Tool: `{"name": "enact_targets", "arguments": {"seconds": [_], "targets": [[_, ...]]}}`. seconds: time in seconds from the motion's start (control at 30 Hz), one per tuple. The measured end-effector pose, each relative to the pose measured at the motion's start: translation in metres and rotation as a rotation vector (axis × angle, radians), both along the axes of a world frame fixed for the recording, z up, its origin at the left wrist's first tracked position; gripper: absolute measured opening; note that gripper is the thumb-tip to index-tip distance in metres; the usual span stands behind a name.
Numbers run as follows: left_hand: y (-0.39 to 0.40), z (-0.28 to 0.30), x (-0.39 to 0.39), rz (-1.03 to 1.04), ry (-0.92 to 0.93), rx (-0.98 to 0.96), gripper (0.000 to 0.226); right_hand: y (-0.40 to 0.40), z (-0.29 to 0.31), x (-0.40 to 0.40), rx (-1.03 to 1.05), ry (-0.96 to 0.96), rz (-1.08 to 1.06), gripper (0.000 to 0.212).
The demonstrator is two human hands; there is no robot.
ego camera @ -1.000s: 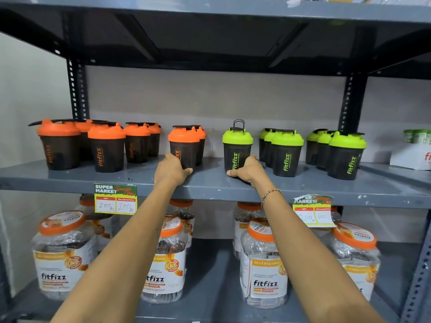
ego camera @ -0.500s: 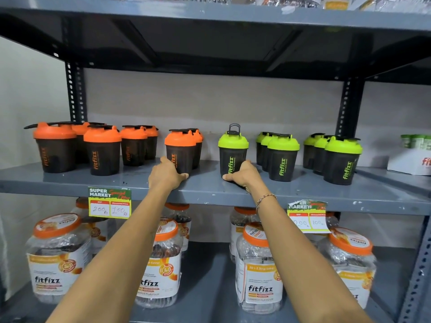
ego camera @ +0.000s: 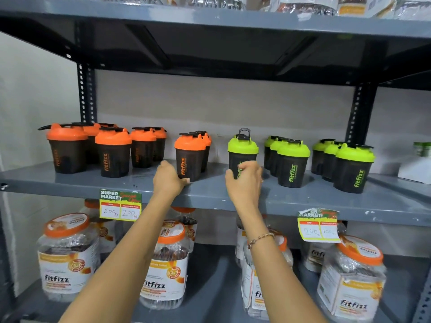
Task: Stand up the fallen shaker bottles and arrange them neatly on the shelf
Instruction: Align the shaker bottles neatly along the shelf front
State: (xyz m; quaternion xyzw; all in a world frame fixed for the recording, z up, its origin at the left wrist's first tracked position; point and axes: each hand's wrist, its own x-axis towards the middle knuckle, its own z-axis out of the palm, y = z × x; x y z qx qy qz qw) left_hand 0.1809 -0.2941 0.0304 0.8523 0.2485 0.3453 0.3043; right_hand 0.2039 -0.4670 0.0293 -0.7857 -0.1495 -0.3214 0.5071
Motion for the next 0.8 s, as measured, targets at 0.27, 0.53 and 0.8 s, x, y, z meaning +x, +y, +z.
{"name": "enact_targets", "arguments": {"seconds": [0.27,0.53,0.8], "targets": [[0.105,-0.004,-0.065,-0.018,-0.421,0.095,0.034,0.09,0.005,-0.039,-0.19,0.09,0.188,0.019],[0.23,-0.004,-0.124,0.254,-0.277,0.035,0.096,0.206,0.009,-0.063,-0.237,0.222,0.296,0.054],[0.28,0.007,-0.116,0.023,0.035,-0.102,0.094,0.27,0.02,-0.063,-0.353,0.392,0.324,0.109]]}}
